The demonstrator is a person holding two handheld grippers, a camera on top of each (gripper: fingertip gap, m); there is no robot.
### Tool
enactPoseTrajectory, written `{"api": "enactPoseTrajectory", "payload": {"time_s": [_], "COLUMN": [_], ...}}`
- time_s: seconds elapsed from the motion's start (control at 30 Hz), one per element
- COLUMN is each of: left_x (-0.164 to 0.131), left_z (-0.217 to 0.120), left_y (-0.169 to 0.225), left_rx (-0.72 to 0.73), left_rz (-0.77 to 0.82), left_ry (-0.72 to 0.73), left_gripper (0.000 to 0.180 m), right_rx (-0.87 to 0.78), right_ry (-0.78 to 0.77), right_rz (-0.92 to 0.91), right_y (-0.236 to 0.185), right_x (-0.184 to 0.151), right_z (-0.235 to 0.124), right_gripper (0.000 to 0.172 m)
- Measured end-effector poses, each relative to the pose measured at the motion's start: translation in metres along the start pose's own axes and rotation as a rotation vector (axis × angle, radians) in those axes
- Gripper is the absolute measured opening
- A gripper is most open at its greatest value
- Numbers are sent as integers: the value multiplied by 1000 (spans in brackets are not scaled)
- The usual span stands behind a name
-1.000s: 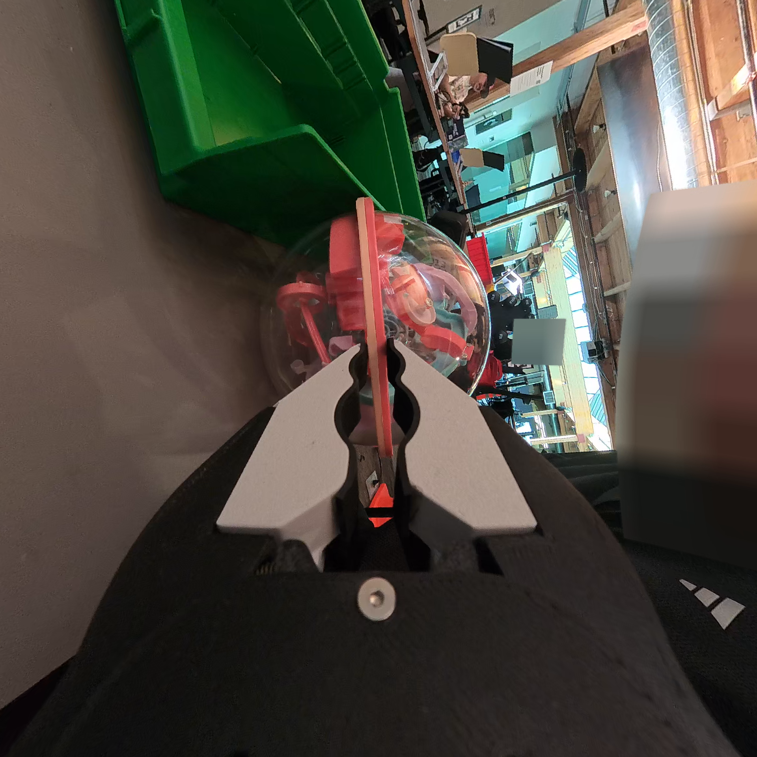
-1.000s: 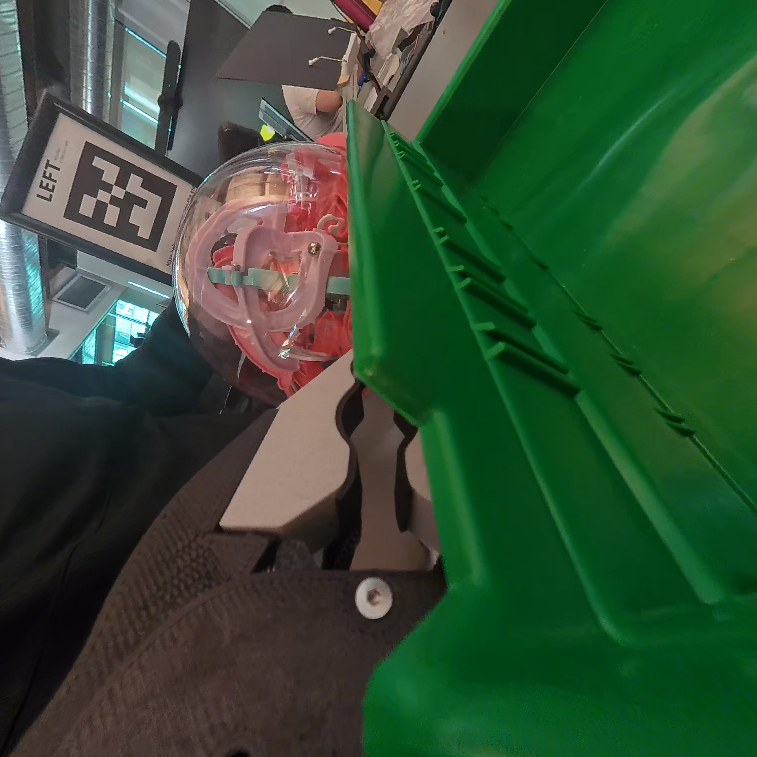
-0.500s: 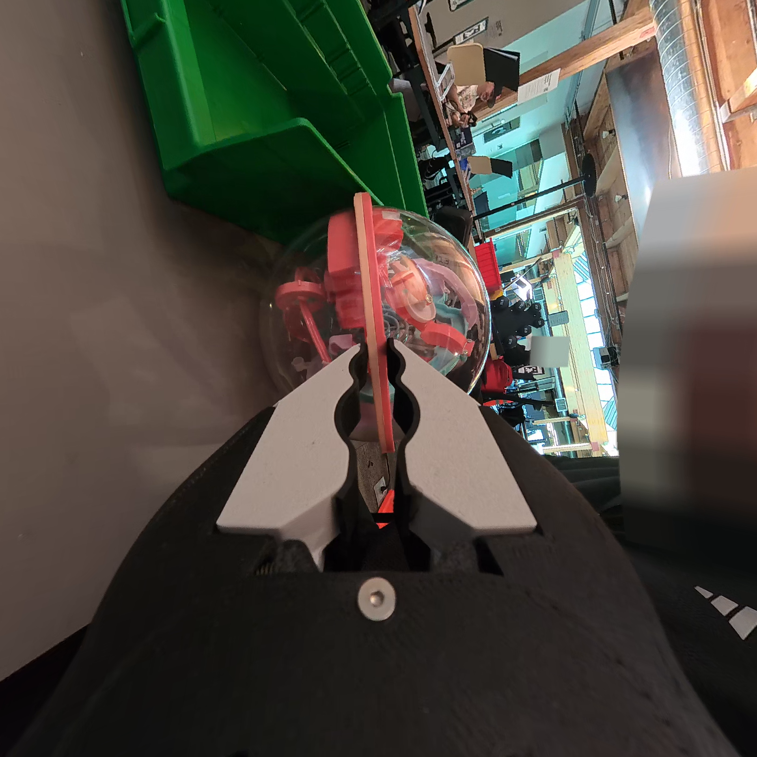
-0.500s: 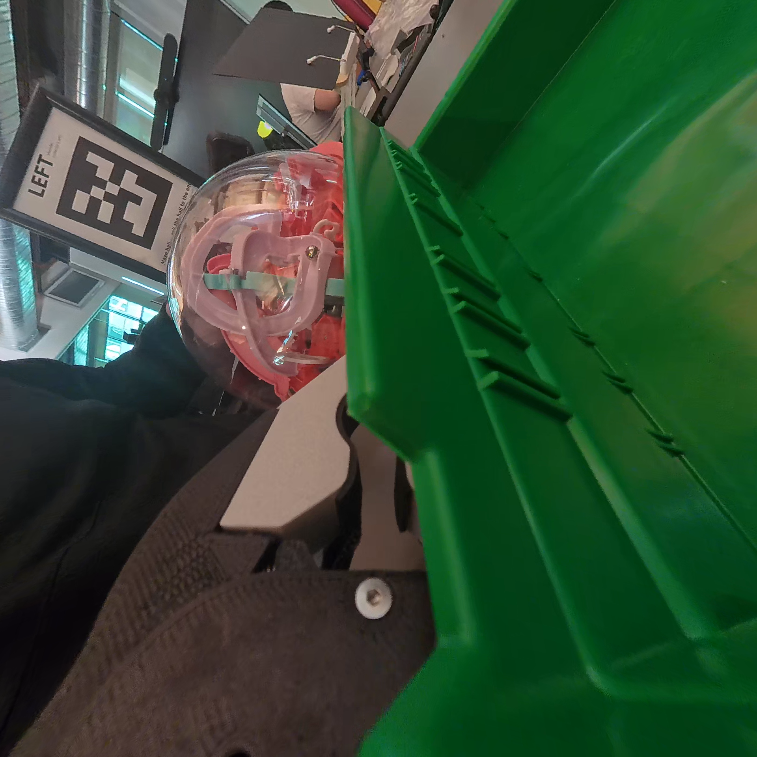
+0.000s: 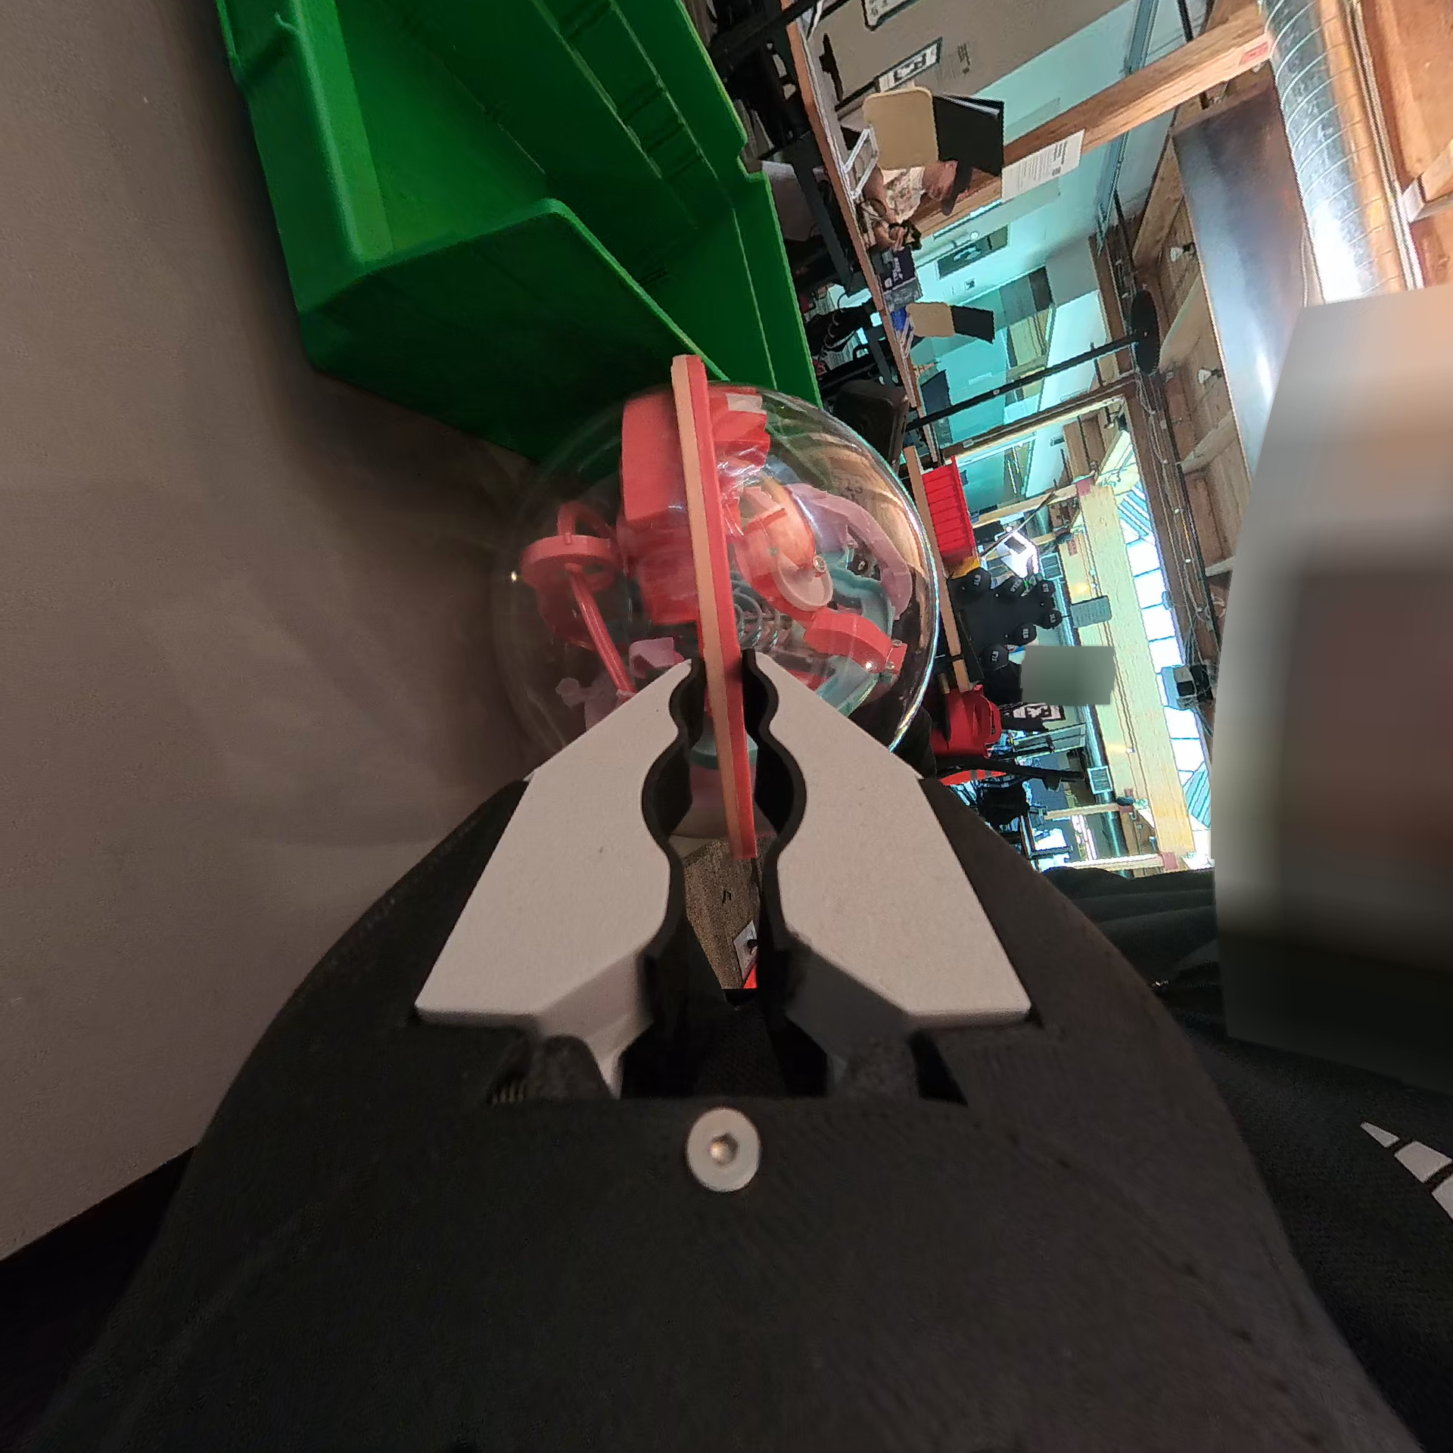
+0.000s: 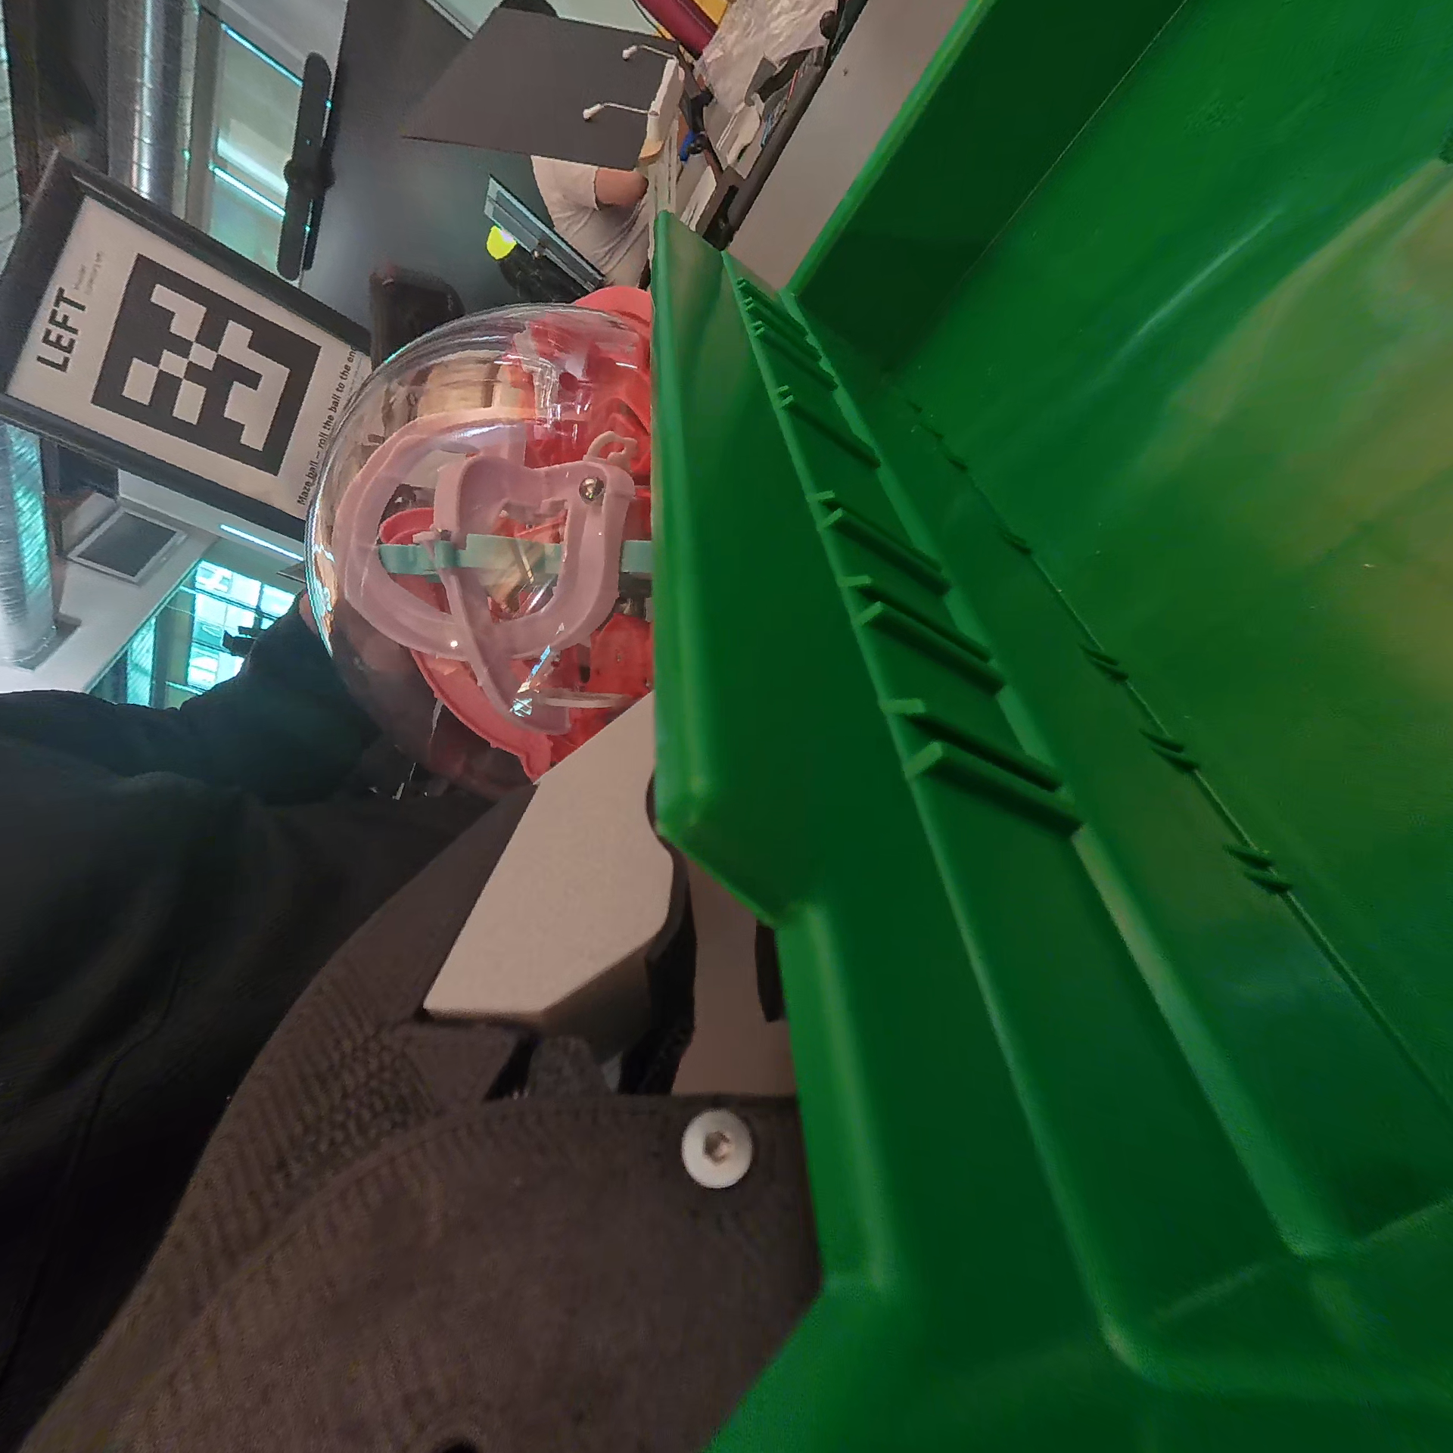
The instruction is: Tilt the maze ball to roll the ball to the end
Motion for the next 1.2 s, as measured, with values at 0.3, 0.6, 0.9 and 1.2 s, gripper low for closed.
{"api": "enactPoseTrajectory", "payload": {"time_s": [0.3, 0.6, 0.9, 1.2], "left_x": [-1, -2, -4, -8], "left_z": [-1, -2, -5, -6], "left_y": [-1, -3, -11, -12], "left_rx": [1, -1, -18, -29], "left_rz": [0, -6, -38, -51], "left_ry": [13, 18, 39, 56], "left_gripper": [7, 7, 7, 7], "right_rx": [3, 11, 24, 26], "right_ry": [7, 10, 15, 21], "right_rz": [-2, -4, -14, -21], "right_y": [0, -1, -5, -7], "right_x": [0, 1, 1, 2], "right_z": [0, 1, 2, 1], "right_gripper": [3, 3, 5, 4]}}
Point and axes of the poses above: each gripper's, where its closed fingertips meet, z out along the fingers, x out of its top, y = z × x across the jaws, the point moved 8 cm from there along -z, back along the fingers, and after that the axes turned 14 degrees about z, right-handed, at the moved point
